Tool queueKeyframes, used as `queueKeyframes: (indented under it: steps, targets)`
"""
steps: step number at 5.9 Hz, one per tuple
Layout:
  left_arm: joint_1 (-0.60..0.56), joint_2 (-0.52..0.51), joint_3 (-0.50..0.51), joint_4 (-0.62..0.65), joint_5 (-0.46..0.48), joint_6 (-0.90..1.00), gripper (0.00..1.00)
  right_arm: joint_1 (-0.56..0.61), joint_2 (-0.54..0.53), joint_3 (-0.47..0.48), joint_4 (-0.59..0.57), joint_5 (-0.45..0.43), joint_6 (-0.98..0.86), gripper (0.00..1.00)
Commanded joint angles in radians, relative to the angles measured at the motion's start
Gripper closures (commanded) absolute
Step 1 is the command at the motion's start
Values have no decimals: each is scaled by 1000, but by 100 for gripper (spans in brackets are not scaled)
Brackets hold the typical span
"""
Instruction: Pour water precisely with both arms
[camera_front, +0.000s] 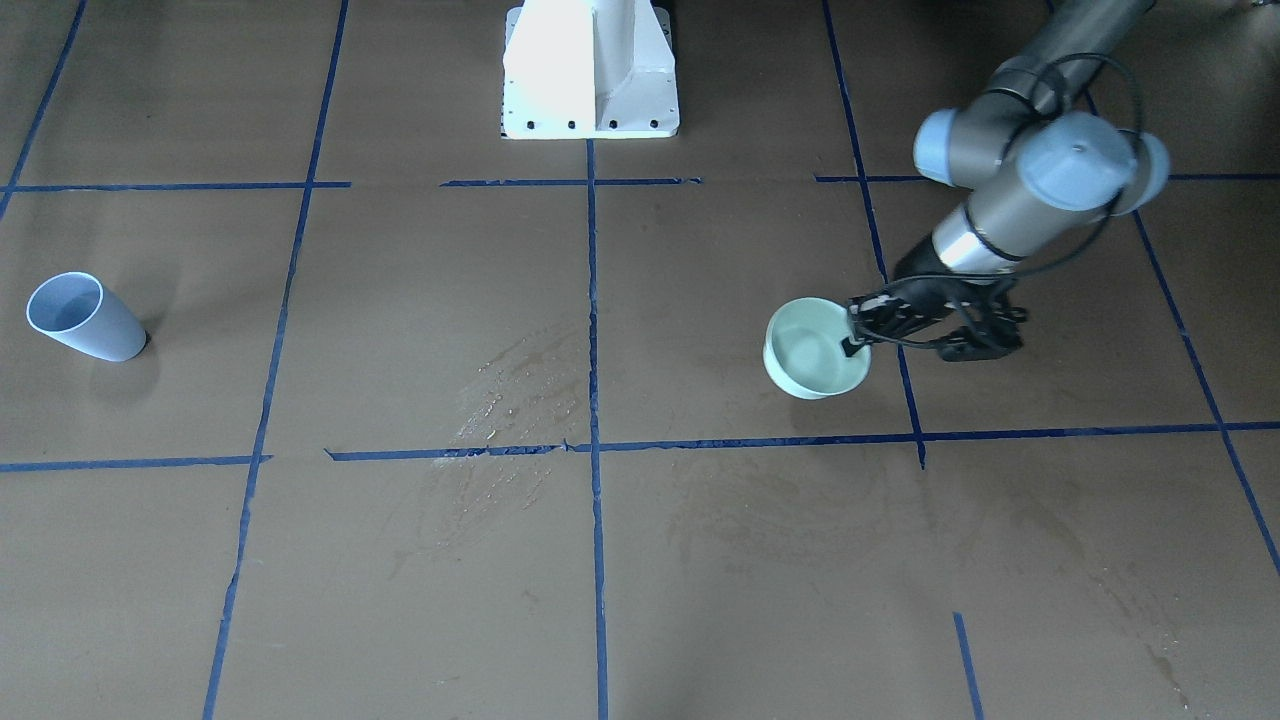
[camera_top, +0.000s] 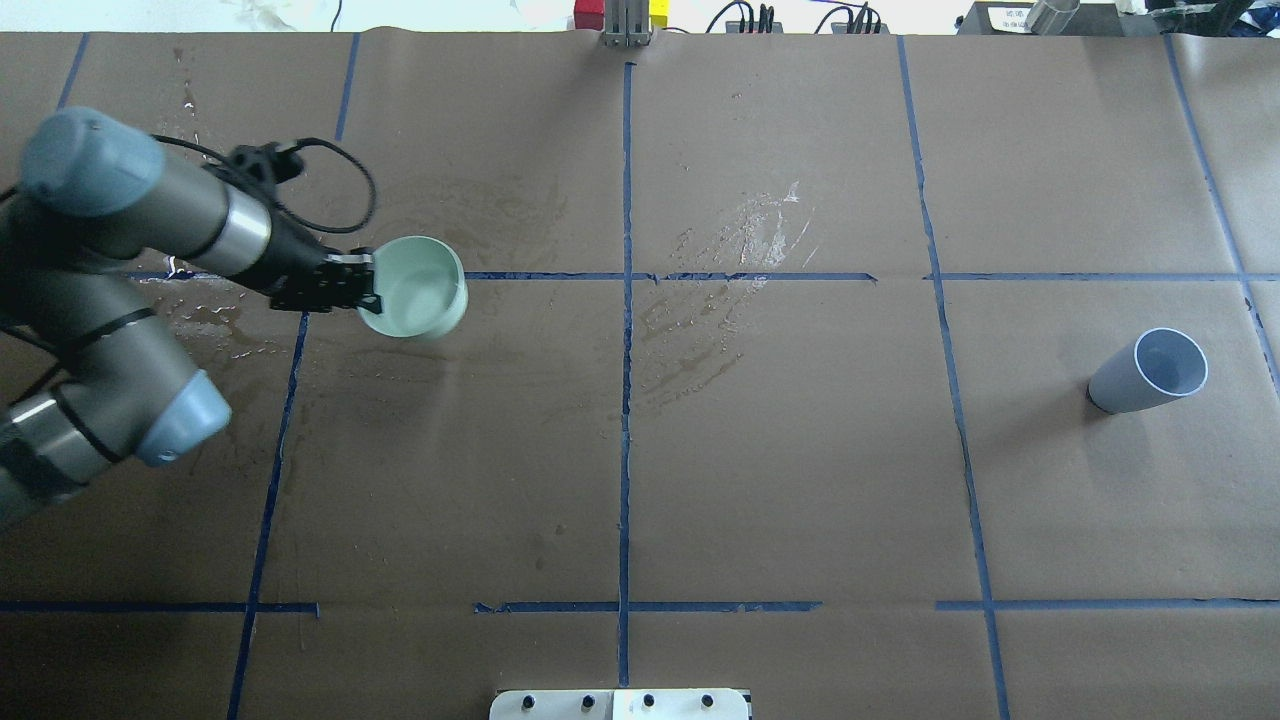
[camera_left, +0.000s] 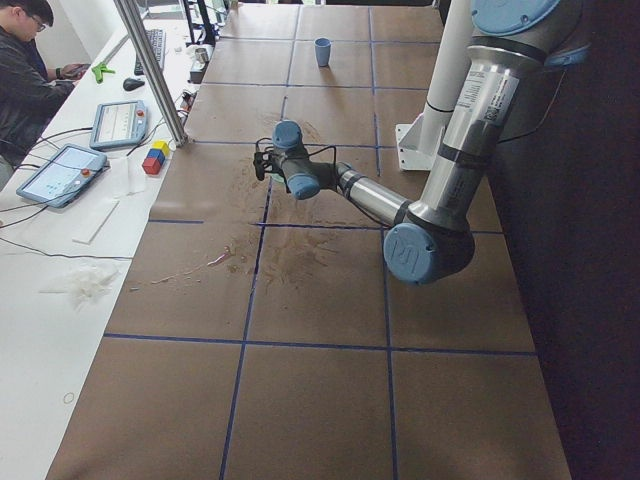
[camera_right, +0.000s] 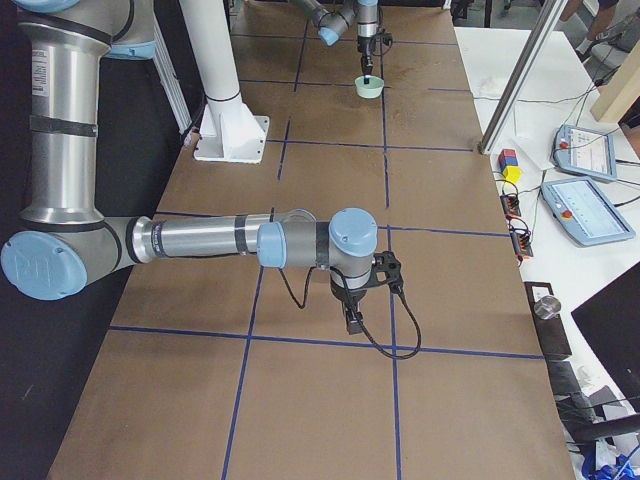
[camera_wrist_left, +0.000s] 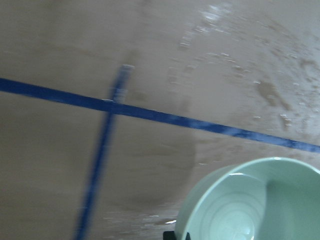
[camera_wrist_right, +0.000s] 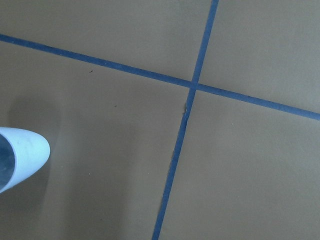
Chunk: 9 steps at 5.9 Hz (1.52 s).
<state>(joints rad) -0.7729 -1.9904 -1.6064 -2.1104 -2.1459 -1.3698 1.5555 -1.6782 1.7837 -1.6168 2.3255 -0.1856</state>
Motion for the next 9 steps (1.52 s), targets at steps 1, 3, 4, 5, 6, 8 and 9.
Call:
queueKeyframes:
  steps: [1,3,4,5,6,8,9]
  targets:
    - [197,-230,25,227,189,-127,99,0,0,-1,0,0,0,0]
    - [228,-347,164,219,236,-181,99,0,0,-1,0,0,0,0]
    - [228,-344,171,219,235,-178,98,0,1,-1,0,0,0,0]
    - [228,-341,172,217,235,-175,93,0,2,-1,0,0,0,0]
    - [228,-343,184,217,235,-173,84,0,0,-1,0,0,0,0]
    - [228,-341,178,228,239,-128,23,0,2,2,1,0,0,0]
    - [215,-334,155,237,239,-121,0,-2,2,5,1,6,0,0]
